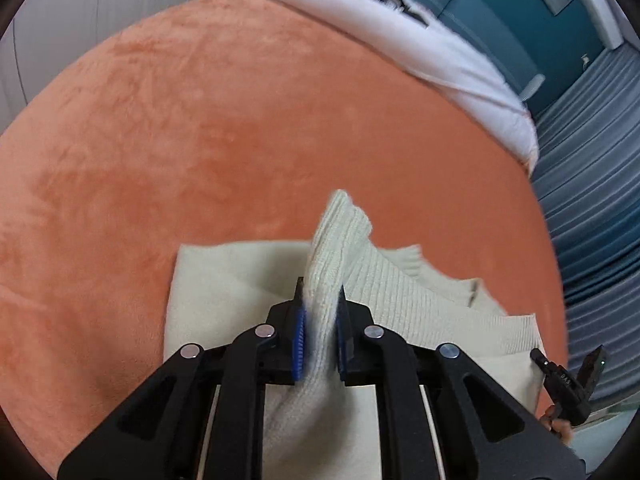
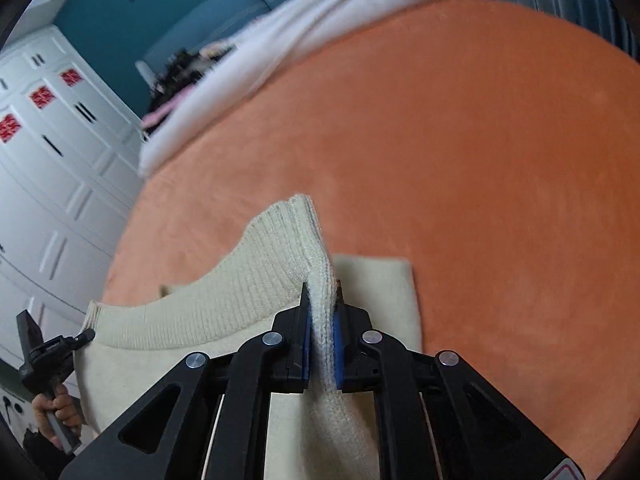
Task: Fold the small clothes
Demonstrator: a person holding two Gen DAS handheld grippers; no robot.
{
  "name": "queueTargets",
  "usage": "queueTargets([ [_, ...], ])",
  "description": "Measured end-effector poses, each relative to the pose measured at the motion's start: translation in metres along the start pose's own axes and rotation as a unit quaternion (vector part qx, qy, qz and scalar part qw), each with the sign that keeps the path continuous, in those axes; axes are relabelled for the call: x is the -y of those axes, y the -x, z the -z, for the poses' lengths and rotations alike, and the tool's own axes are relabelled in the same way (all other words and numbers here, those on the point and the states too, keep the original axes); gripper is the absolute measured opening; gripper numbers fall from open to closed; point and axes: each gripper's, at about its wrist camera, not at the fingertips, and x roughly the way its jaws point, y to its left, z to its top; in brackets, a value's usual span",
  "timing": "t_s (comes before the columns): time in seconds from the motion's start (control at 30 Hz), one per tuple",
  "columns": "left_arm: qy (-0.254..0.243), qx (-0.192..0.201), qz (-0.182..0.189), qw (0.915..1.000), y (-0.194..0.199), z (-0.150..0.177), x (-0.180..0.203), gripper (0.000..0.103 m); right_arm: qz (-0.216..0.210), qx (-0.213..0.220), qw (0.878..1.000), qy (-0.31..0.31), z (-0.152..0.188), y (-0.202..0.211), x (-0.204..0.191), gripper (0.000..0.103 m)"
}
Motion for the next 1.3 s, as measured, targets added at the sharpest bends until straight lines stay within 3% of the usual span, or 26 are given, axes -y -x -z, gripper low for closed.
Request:
queueTargets([
  [0.07, 0.024, -0.02, -0.017, 0.9994, -0.025, 0.01, -0.019, 0.011, 0.014, -0.016, 1.0, -0.01, 0.01, -0.019, 0.011, 0.008],
  [0.2, 0.049, 0.0, 0.01, 0.9988, -0.014, 0.014, -0.031, 0.019, -0.002, 0.006, 0.999, -0.04, 0.008, -0.001, 0.016, 0.018],
  [0.27, 0.048, 0.025, 0.013, 0.9984, 0.01, 0.02, -0.03, 0.034, 0.01, 0.037, 0.999, -0.019, 0.011, 0.026, 0.006, 0.024],
  [0.3, 0.053, 0.039, 0.025, 0.9975, 0.024, 0.025, -0.031, 0.047, 0.006, 0.05, 0.999, -0.009, 0.016, 0.041, 0.0, 0.031],
  [0.37, 0.066, 0.059, 0.048, 0.995, 0.052, 0.047, -0.03, 0.05, -0.007, 0.062, 0.998, 0.019, 0.037, 0.063, -0.016, 0.032],
  [0.47, 0.055, 0.06, 0.077, 0.9937, 0.079, 0.085, -0.004, 0.05, -0.04, 0.028, 0.995, 0.092, 0.083, 0.073, -0.062, 0.031],
  [0.57, 0.004, 0.022, 0.11, 0.9937, 0.077, 0.132, 0.045, 0.05, -0.108, -0.041, 0.984, 0.133, 0.139, 0.055, -0.118, 0.026],
  [0.63, -0.042, -0.008, 0.101, 0.9939, 0.062, 0.157, 0.072, 0.05, -0.131, -0.072, 0.974, 0.173, 0.171, 0.037, -0.153, 0.022],
  [0.7, -0.05, -0.027, 0.064, 0.9963, 0.047, 0.169, 0.072, 0.049, -0.12, -0.091, 0.968, 0.201, 0.189, 0.019, -0.17, 0.02],
  [0.77, -0.026, -0.029, 0.032, 0.9987, 0.043, 0.17, 0.047, 0.048, -0.092, -0.093, 0.971, 0.199, 0.189, 0.011, -0.159, 0.011],
  [0.83, 0.016, -0.018, 0.018, 0.9995, 0.051, 0.168, 0.008, 0.044, -0.048, -0.075, 0.982, 0.169, 0.179, 0.017, -0.122, 0.009],
  [0.87, 0.037, -0.015, 0.024, 0.9989, 0.055, 0.166, -0.013, 0.04, -0.027, -0.067, 0.988, 0.14, 0.178, 0.022, -0.098, 0.009],
  [0.9, 0.057, -0.015, 0.036, 0.9976, 0.059, 0.168, -0.029, 0.03, -0.01, -0.061, 0.993, 0.102, 0.174, 0.03, -0.066, 0.009],
  [0.93, 0.073, -0.018, 0.047, 0.9961, 0.061, 0.169, -0.043, 0.022, 0.007, -0.054, 0.996, 0.07, 0.172, 0.038, -0.037, 0.0],
  [0.97, 0.082, -0.02, 0.056, 0.9949, 0.063, 0.17, -0.051, 0.019, 0.013, -0.051, 0.997, 0.047, 0.172, 0.046, -0.011, 0.0],
  [1.03, 0.095, -0.014, 0.064, 0.9934, 0.068, 0.174, -0.056, 0.021, 0.022, -0.045, 0.999, 0.019, 0.17, 0.063, 0.018, 0.0],
  [1.07, 0.103, -0.01, 0.048, 0.9935, 0.073, 0.174, -0.055, 0.029, 0.025, -0.039, 0.999, 0.011, 0.17, 0.072, 0.023, 0.0],
  [1.1, 0.114, 0.001, 0.03, 0.9931, 0.081, 0.176, -0.054, 0.058, 0.021, -0.029, 0.999, 0.003, 0.169, 0.082, 0.026, 0.009],
  [1.13, 0.121, 0.022, 0.041, 0.9916, 0.091, 0.178, -0.054, 0.074, 0.018, -0.016, 1.0, -0.005, 0.168, 0.088, 0.029, 0.024],
  [1.17, 0.133, 0.046, 0.055, 0.9885, 0.1, 0.185, -0.055, 0.079, 0.02, -0.005, 1.0, -0.015, 0.17, 0.096, 0.031, 0.035],
  [1.2, 0.143, 0.059, 0.057, 0.9863, 0.106, 0.187, -0.057, 0.09, 0.015, 0.003, 0.999, -0.03, 0.171, 0.098, 0.037, 0.057],
  [1.23, 0.154, 0.064, 0.046, 0.985, 0.108, 0.186, -0.06, 0.094, 0.007, 0.008, 0.999, -0.046, 0.174, 0.098, 0.042, 0.067],
  [1.3, 0.171, 0.056, 0.029, 0.9833, 0.101, 0.181, -0.068, 0.094, -0.005, -0.004, 0.997, -0.079, 0.176, 0.091, 0.054, 0.067],
])
